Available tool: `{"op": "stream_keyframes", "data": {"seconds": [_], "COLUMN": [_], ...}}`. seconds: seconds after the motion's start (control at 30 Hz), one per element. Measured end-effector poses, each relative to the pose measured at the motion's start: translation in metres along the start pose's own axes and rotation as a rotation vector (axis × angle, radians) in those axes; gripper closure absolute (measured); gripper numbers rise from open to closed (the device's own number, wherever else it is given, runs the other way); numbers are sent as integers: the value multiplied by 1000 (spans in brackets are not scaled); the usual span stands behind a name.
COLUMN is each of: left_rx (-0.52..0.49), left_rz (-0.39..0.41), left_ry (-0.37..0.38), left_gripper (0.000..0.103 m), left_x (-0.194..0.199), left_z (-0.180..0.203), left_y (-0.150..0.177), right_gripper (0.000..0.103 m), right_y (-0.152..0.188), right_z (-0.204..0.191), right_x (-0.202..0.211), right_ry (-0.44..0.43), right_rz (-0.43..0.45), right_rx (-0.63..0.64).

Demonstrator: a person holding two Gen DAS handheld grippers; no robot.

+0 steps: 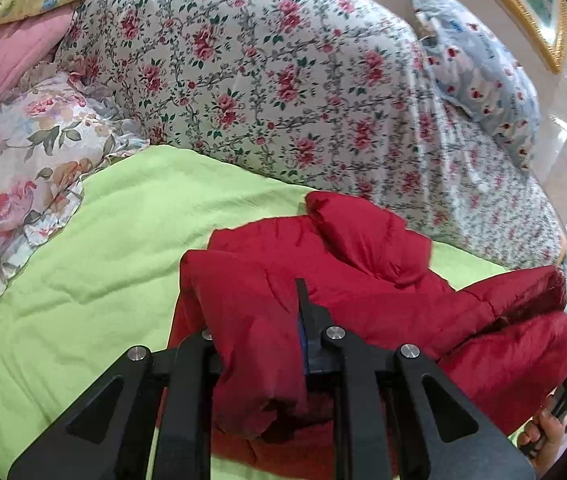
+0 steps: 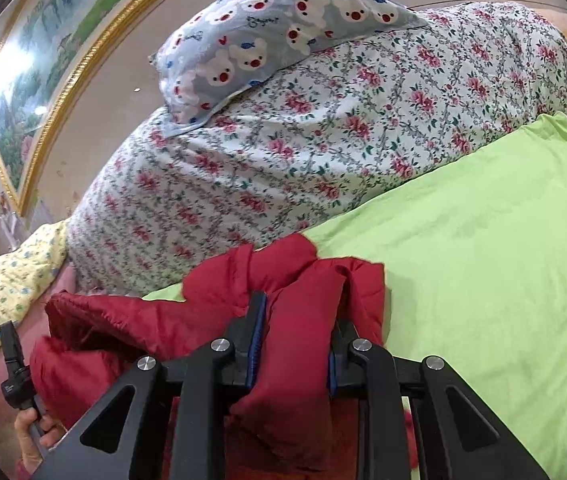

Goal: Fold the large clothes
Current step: 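Carry the gripped hem over the coat body toward the collar with both tools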

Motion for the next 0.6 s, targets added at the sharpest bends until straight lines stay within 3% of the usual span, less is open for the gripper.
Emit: {"op": "stream_keyframes", "data": {"seconds": [0.3,0.6], "left_rx": [22,52], "left_rz": [-64,-101], "left_ry": [-72,-96], "left_gripper": [87,84], "left_x": [-64,-123], "left_z": [-3,-7], "left_y": [-13,-27], "right_gripper": [79,79], "right_y": [-9,-9], "right_z": [19,39], "right_x": [-60,-122], "right_ry": [80,155], "right_rz": [-20,-62], "right_rx": [-25,-25]}}
Point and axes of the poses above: each gripper's, at about its wrist camera, not at the fingertips, and x roughly against the way its jaws point, z to its right, y to its underside, the point moved 7 cm from there along -x, roughly the way its jaws point, and after that the axes turned 3 degrees about z, right-handed, at the moved point
